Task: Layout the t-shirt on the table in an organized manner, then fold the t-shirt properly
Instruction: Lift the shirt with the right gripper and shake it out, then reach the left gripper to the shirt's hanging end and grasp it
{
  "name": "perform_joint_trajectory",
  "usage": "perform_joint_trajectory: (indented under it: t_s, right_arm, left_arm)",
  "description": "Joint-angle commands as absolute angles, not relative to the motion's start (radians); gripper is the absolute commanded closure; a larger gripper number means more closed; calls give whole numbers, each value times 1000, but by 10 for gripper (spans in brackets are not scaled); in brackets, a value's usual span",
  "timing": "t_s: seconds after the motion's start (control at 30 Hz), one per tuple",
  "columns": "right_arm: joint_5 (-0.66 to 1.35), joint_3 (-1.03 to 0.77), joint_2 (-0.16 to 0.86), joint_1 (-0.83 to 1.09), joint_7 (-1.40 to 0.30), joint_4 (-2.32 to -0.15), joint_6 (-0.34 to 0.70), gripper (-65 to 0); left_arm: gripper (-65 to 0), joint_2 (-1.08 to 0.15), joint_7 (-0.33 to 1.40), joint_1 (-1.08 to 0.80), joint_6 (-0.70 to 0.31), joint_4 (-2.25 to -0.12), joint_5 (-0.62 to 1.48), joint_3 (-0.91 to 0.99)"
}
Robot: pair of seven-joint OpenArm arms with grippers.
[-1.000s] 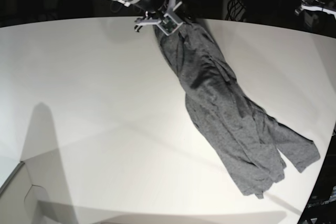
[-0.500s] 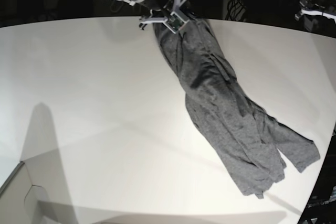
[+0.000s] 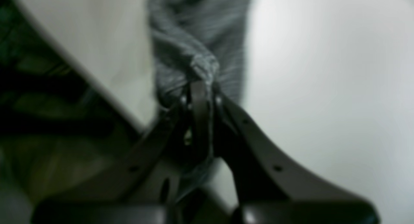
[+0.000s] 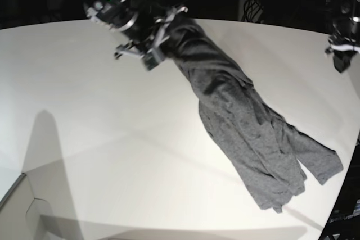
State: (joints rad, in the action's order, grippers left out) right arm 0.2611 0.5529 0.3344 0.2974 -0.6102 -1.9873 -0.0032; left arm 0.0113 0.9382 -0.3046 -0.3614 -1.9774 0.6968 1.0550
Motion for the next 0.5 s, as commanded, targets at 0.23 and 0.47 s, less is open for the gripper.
perform_joint_trajectory:
  t_s: [0.23,0.47]
  right_arm:
    - [263,232,291,217,-576,-2020,2,0]
    - [332,54,248,145,-579,-2011,1,0]
  left_arm:
    - [0,-93,920,-189,-352,-1906,713,880]
    - [0,-194,917,-99,-351,-1762,713,780]
